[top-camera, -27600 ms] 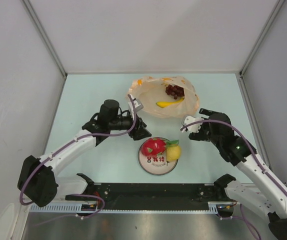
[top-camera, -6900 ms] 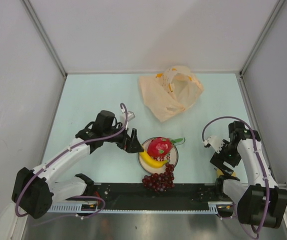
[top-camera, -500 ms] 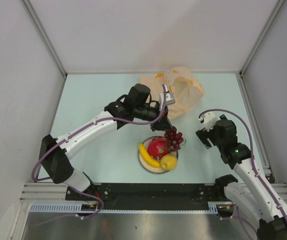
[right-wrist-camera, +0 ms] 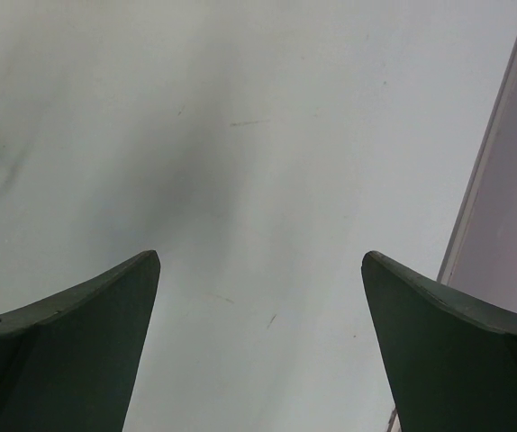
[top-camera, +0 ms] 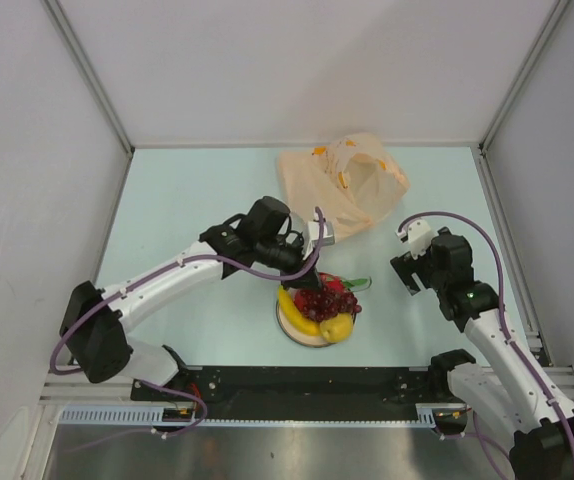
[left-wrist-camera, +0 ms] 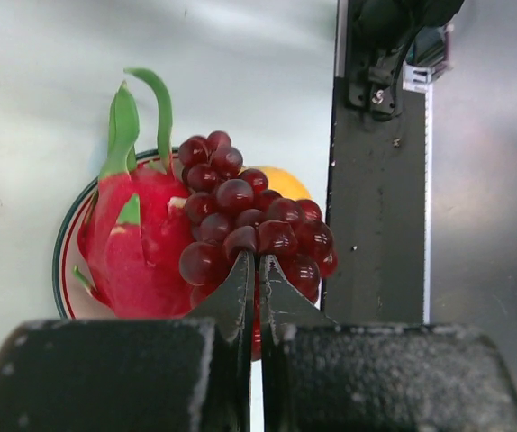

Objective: Take the fake fruits out of the plastic bag
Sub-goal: Place the fake fruit on the plate.

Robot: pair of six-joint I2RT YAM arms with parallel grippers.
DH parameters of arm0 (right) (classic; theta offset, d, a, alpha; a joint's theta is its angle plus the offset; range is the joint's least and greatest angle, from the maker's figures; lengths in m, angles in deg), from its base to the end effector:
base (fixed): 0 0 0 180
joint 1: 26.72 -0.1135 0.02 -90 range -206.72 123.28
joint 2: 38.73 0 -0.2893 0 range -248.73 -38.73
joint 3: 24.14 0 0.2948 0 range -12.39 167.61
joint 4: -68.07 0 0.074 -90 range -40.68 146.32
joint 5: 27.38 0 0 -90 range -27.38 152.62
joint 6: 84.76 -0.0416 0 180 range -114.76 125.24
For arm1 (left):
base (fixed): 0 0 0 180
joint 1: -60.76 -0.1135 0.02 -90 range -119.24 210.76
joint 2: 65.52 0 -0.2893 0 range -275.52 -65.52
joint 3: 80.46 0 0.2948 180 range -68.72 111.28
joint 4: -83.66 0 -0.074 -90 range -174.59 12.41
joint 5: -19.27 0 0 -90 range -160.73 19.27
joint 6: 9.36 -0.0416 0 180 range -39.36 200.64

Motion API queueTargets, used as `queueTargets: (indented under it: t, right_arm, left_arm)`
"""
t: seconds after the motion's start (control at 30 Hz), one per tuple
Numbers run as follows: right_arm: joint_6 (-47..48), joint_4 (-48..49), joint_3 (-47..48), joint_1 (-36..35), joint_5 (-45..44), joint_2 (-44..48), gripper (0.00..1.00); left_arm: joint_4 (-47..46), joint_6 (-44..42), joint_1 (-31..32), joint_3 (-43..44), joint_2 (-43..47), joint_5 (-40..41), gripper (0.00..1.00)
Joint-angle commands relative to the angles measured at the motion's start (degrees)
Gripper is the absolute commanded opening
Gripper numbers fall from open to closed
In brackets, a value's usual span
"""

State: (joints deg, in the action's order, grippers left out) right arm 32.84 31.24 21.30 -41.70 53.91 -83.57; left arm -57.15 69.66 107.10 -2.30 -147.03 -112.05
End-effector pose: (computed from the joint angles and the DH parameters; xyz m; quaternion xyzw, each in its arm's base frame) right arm 0.1973 0.0463 0.2525 -0.2909 0.8411 -0.1169 0.4407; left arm 0.2212 -0.2715 0.3112 0.5354 0.6835 -0.4221 0.2607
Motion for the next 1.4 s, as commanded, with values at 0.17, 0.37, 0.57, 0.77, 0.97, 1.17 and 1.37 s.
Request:
queueTargets:
  t: [0.17,0.37,0.57,0.77,0.97,1.17,1.37]
  right_arm:
    - [1.06,1.09,1.29,-0.48,4.58,-1.04,1.00]
    - [1.06,1.70,1.20,-1.10,5.19,-2.00,1.00]
    - [2.73,0.83,1.38,-3.65,5.28,-1.83,1.00]
    - [2.99,0.38,1.29,-4.35,5.46,-2.09,1.00]
    - [2.82,0.47,1.20,-4.62,6.16,-2.88,1.00]
    - [3.17,1.09,1.20,-4.71,6.86,-3.59,1.00]
    - [3.34,1.00,1.11,-4.79,6.42,-3.15,1.00]
  left_arm:
    - [-2.39,-3.69,-0.91,-5.41,5.31,4.23,0.05]
    - [-2.92,-4.05,-0.82,-9.19,4.62,6.86,0.20]
    - [-4.76,-3.96,-0.82,-12.35,3.12,8.45,0.30]
    - [-8.19,-1.06,-0.82,-12.98,3.12,7.83,0.47]
    - [-9.42,1.23,-0.91,-12.10,3.03,8.01,0.51]
    - [-9.69,2.54,-0.82,-11.57,3.64,7.84,0.55]
    - [-7.58,0.35,-0.82,-13.14,9.78,7.22,0.74]
